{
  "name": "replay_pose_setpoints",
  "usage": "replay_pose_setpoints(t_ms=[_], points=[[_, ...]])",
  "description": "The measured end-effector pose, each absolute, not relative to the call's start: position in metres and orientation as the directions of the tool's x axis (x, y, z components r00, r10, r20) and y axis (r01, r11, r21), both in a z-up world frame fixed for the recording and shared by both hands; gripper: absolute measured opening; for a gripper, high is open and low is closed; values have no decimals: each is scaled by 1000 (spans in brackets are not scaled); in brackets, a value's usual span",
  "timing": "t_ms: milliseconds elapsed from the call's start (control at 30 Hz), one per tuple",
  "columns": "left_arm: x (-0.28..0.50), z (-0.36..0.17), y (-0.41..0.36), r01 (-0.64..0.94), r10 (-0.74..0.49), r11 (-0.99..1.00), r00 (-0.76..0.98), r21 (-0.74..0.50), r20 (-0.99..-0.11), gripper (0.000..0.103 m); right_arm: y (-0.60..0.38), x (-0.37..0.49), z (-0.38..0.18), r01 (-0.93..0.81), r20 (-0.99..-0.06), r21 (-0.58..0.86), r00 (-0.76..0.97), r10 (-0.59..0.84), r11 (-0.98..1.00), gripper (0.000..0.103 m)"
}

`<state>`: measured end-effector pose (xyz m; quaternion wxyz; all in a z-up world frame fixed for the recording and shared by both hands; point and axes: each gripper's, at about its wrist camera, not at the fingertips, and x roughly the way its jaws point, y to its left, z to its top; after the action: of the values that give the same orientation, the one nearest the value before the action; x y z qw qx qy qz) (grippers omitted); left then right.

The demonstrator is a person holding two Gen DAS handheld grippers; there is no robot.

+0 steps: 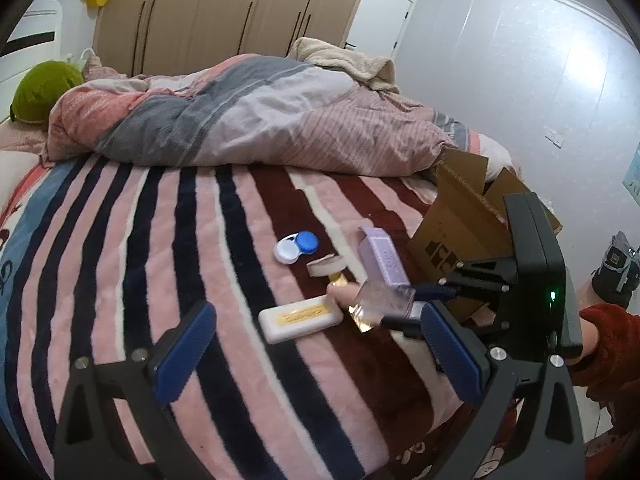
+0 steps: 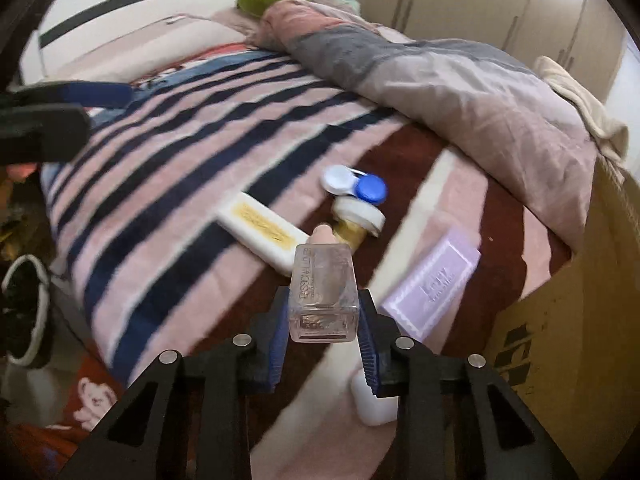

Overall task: Organize rigid objects
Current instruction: 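Grasp the glass foundation bottle with the right gripper, then lower the foundation bottle into the cardboard box and release it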

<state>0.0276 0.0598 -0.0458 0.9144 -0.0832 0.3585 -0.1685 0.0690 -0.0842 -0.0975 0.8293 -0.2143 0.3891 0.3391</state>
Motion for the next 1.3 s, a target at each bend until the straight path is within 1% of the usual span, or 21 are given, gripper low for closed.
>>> replay_pose_setpoints(t_ms=[67, 133, 200, 267, 400, 533, 700, 800, 900, 967, 1033, 1100, 1133, 1167, 1200, 1267, 1300], points=[[28, -44, 57, 249, -363, 932, 691, -265, -625, 102, -80, 65, -97, -750, -802, -81, 440, 404, 657, 27], [27, -43, 57, 248, -363, 931, 691, -267, -625, 102, -78, 63, -101, -752, -813, -40, 407, 416, 658, 27], [27, -45, 58, 248, -367, 930, 685, -272, -629, 102, -77, 60, -101, -764, -800, -2, 389, 456, 646, 27], [29, -48, 59, 237, -358, 933, 678, -270, -642, 102, -73, 54, -100, -781, -797, -6, 381, 469, 624, 27], [28, -54, 65, 217, -344, 938, 674, -270, -653, 102, -63, 57, -116, -792, -838, 88, 269, 475, 605, 27], [26, -63, 72, 190, -321, 946, 666, -263, -673, 102, -57, 55, -136, -787, -850, 74, 271, 451, 612, 27], [24, -72, 78, 173, -318, 946, 651, -274, -689, 101, -50, 58, -141, -791, -852, 53, 282, 440, 610, 27], [22, -71, 76, 196, -355, 933, 640, -302, -682, 101, -49, 54, -133, -798, -836, 22, 316, 449, 602, 27], [23, -60, 72, 246, -427, 902, 633, -356, -646, 101, -51, 50, -101, -814, -790, 44, 326, 519, 579, 27], [25, -50, 66, 272, -454, 889, 635, -369, -625, 101, -55, 46, -78, -826, -754, 50, 338, 563, 562, 27], [29, -35, 57, 303, -486, 872, 639, -385, -596, 93, -60, 43, -55, -833, -715, 46, 357, 600, 551, 27], [38, -20, 46, 345, -534, 843, 631, -413, -563, 79, -69, 41, -34, -833, -678, 40, 383, 627, 552, 27], [42, -13, 39, 364, -547, 835, 629, -412, -553, 76, -77, 40, -24, -828, -658, 32, 404, 635, 560, 27], [44, -8, 32, 374, -548, 835, 630, -404, -550, 68, -83, 40, -17, -823, -644, 28, 419, 640, 567, 27], [49, -1, 23, 389, -548, 836, 631, -388, -549, 57, -92, 41, -11, -815, -631, 26, 435, 642, 578, 27], [59, 10, 1, 419, -554, 833, 628, -361, -548, 45, -111, 48, -1, -793, -608, 27, 470, 639, 609, 27], [65, 14, -11, 436, -556, 831, 623, -347, -550, 45, -126, 51, 4, -774, -596, 30, 494, 633, 633, 27]])
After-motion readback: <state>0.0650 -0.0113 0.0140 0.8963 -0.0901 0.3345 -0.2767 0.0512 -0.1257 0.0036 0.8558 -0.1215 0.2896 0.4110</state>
